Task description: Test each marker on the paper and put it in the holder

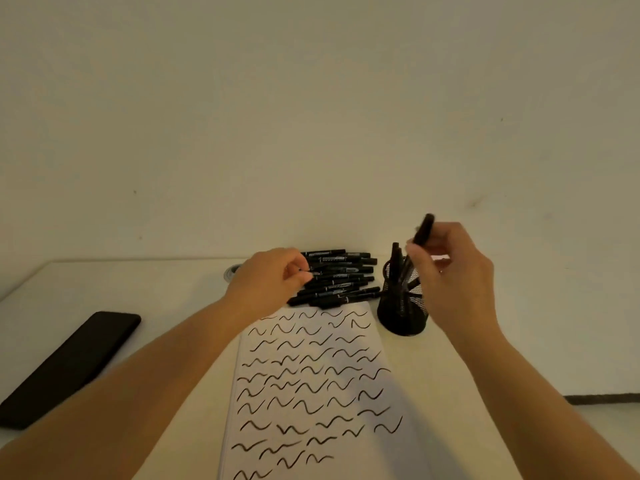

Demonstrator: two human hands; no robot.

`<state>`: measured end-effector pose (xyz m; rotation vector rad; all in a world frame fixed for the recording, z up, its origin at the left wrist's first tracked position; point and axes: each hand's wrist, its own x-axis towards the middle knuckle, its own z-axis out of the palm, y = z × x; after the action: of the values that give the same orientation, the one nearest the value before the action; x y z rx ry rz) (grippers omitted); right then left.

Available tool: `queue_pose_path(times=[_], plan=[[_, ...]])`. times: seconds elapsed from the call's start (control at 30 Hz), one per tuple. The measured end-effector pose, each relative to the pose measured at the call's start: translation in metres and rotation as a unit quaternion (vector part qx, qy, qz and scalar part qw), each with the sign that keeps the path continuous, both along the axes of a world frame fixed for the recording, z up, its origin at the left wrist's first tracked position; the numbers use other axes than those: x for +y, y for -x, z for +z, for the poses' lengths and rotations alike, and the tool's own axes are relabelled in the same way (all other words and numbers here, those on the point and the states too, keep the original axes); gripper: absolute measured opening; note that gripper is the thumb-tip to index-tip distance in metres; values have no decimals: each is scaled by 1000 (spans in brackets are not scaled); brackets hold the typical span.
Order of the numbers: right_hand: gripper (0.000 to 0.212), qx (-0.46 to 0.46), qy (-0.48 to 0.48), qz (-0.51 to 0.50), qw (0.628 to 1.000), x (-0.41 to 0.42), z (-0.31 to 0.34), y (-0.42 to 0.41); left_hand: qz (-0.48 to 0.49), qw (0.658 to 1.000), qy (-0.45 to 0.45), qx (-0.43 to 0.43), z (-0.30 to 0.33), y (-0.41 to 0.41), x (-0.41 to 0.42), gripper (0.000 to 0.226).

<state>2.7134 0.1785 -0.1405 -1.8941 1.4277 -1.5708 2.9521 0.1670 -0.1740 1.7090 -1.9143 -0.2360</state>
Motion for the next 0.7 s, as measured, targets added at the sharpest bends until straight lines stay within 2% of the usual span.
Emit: queue_pose_path(times=[0.1,0.33,0.53,0.7], plan=[[17,-46,1,-13,999,-14,-1,12,21,996,-64,-54,-14,-12,-39,14],[25,-57,-28,-10,998,-34,-29,22,40,988,-125,-86,-41,-30,-97,22],[48,-5,-81,-4,997,-41,-50,20,23,982,-107,-154,-56,-28,-125,25],[42,49,-94,-17,994,-47,-60,18,7,974,-83,-213,-62,-22,-143,26]])
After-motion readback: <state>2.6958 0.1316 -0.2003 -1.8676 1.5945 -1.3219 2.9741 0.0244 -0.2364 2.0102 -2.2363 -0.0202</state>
